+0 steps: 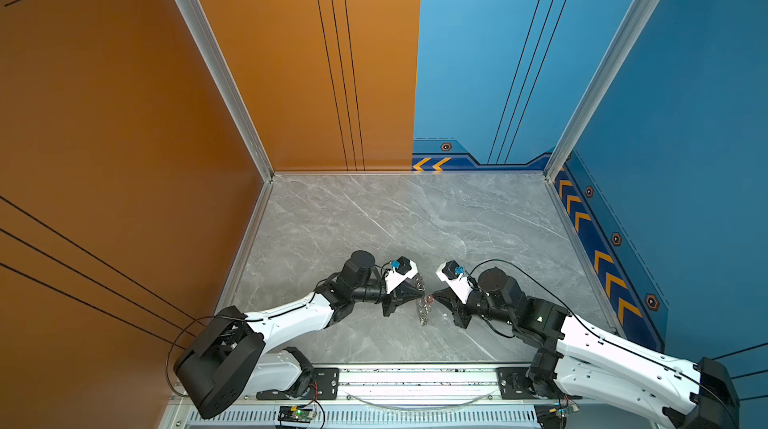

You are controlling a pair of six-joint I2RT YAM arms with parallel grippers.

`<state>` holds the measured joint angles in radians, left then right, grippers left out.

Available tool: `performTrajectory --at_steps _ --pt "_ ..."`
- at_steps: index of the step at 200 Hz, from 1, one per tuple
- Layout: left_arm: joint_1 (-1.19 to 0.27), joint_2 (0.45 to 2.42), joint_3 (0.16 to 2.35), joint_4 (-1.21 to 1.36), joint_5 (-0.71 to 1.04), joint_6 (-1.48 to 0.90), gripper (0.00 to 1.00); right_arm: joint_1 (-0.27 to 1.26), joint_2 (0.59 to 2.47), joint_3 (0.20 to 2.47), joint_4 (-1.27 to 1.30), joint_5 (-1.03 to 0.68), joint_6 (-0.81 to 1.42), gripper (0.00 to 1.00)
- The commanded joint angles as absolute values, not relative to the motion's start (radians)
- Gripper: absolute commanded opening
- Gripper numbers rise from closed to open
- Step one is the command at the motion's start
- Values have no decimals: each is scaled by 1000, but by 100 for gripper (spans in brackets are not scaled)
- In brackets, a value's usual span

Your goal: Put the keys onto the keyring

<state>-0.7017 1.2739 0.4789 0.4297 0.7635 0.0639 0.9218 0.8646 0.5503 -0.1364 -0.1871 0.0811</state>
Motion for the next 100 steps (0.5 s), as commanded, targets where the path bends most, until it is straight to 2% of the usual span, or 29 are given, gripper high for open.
performTrajectory --at_steps 1,100 --pt "-713 1296 497 414 833 87 0 915 882 582 -95 -223 43 0" --pt "-725 1297 504 388 782 103 0 919 891 579 -43 -279 44 0"
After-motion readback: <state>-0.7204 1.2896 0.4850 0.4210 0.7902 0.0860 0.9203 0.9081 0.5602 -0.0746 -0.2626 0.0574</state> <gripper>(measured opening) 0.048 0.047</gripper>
